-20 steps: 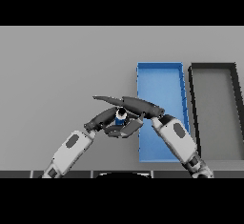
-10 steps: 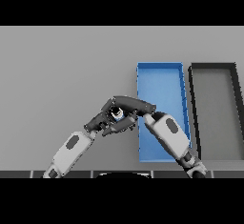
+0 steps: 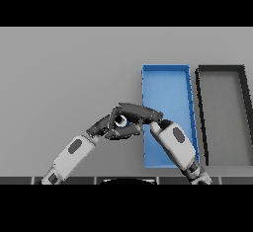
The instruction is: Pick up the blue pipe and place it into the blue bin.
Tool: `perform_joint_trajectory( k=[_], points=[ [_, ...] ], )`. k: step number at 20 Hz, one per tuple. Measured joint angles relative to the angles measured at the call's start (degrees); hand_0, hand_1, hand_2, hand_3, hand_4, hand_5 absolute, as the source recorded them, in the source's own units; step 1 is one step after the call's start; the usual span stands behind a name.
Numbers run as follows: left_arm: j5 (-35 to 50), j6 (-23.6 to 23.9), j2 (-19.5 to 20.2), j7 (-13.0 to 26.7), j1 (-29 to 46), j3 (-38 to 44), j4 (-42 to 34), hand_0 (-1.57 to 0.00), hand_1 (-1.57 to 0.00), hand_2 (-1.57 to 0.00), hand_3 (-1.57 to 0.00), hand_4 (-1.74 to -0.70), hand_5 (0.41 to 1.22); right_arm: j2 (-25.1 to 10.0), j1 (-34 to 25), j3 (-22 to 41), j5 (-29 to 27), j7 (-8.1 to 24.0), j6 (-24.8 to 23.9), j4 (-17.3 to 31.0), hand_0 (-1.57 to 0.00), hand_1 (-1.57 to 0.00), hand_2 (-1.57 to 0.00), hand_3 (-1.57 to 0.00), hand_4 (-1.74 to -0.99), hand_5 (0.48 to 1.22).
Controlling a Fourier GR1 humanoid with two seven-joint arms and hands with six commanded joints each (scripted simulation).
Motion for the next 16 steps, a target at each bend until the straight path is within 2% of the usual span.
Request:
perform_joint_trajectory(
  k=[1,2,4,5,6,7,8,10,14,15,16],
  points=[
    [0.07,-0.95,0.24,0.48,-0.12,-0.08,0.48,-0.98,-0.8,-0.82,-0.33,-1.34,1.22,0.38,0.59,0.3,1.2,0.16,0.25,-0.64,-1.55,-1.55,-1.55,-1.54,-1.48,1.193],
    [-0.12,-2.1,0.43,1.48,-0.51,0.01,0.42,-0.78,-0.64,-0.65,-0.27,-1.25,1.22,0.81,1.22,0.23,2.11,-1.2,0.65,-1.08,-1.56,-1.56,-1.56,-1.55,-1.481,1.198],
    [-0.27,-5.06,1.06,2.3,-1.05,0.45,0.68,-0.5,-0.41,-0.42,-0.17,-1.11,1.184,1.54,1.86,-0.31,2.11,-0.92,1.05,-1.84,-1.56,-1.56,-1.56,-1.56,-1.482,1.206],
    [-1.46,-5.28,1.02,2.66,-1.24,0.67,0.86,-0.4,-0.33,-0.33,-0.14,-1.05,1.118,1.75,1.96,-0.88,2.0,-0.89,1.24,-1.7,-1.56,-1.56,-1.56,-1.56,-1.483,1.209],
    [-1.75,-5.35,1.04,1.54,-0.72,0.85,0.56,-0.32,-0.26,-0.27,-0.11,-0.99,1.042,2.43,1.4,-1.16,1.79,0.87,1.16,-1.89,-1.56,-1.56,-1.56,-1.56,-1.483,1.212],
    [-2.99,-5.15,1.39,0.92,-0.4,0.84,0.42,-0.26,-0.21,-0.21,-0.09,-0.95,0.964,3.11,2.01,-1.12,2.1,0.27,1.45,-1.96,-1.57,-1.57,-1.57,-1.56,-1.484,1.214],
    [-3.5,-4.28,1.03,0.84,-0.44,0.84,0.47,-0.2,-0.17,-0.17,-0.07,-0.91,0.901,3.72,1.58,-1.51,2.03,1.77,1.73,-1.97,-1.57,-1.57,-1.57,-1.57,-1.484,1.215],
    [-4.0,-3.32,0.54,3.97,-1.26,1.05,1.81,-0.13,-0.11,-0.11,-0.04,-0.85,0.794,4.5,2.19,-2.0,2.21,0.47,2.16,-2.52,-1.57,-1.57,-1.57,-1.57,-1.484,1.217],
    [-4.42,-2.57,0.54,2.86,-1.25,1.37,2.48,-0.05,-0.04,-0.04,-0.02,-0.83,0.659,4.88,2.29,-3.28,3.19,-0.4,2.63,-2.58,-1.57,-1.57,-1.57,-1.57,-1.485,1.219],
    [-4.57,-2.15,0.39,2.91,-0.36,0.9,2.15,-0.04,-0.03,-0.04,-0.01,-0.84,0.636,6.09,1.51,-3.31,3.83,2.05,2.28,-1.86,-1.57,-1.57,-1.57,-1.57,-1.487,1.22],
    [-3.61,-2.08,0.61,3.02,0.15,1.52,1.95,-0.03,-0.03,-0.03,-0.01,-0.85,0.623,5.82,2.51,-3.38,4.03,0.09,3.17,-2.36,-1.57,-1.57,-1.57,-1.57,-1.488,1.22]
  ],
)
